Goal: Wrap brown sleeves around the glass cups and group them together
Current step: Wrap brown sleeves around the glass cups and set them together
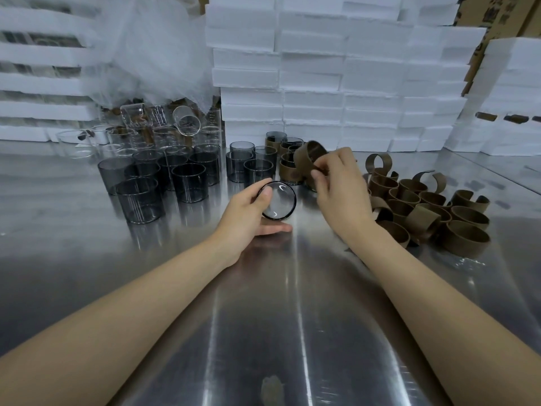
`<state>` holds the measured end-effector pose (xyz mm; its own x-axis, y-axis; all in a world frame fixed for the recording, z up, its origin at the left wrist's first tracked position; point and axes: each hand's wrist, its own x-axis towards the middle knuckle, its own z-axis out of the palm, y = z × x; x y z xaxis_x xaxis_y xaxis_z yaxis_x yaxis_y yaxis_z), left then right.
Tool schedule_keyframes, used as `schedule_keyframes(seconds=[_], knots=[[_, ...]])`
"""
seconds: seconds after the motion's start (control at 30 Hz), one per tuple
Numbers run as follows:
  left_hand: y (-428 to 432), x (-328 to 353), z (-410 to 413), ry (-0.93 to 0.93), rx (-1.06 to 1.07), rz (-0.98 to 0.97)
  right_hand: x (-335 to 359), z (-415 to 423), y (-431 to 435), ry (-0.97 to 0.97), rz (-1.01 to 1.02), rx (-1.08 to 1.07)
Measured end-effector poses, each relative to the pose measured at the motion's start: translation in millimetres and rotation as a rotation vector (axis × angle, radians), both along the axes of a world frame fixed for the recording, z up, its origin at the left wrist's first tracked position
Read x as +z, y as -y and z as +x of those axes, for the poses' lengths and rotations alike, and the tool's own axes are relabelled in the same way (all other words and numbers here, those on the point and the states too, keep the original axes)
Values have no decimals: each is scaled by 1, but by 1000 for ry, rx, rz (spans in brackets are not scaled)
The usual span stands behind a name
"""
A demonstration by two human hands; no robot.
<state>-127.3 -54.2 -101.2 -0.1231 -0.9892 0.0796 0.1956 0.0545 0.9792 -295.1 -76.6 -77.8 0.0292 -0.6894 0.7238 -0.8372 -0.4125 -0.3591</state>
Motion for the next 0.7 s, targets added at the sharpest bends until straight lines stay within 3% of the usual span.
schedule_keyframes(seconds=[0.13, 0.47, 0.7], knots=[[-3, 2, -1, -53, -2, -31, -5, 8, -2, 217, 92, 215], [-8, 7, -2, -48, 52, -24, -9, 10, -8, 8, -67, 309], [-15, 14, -3, -19, 31, -40, -9, 10, -6, 40, -135, 418]])
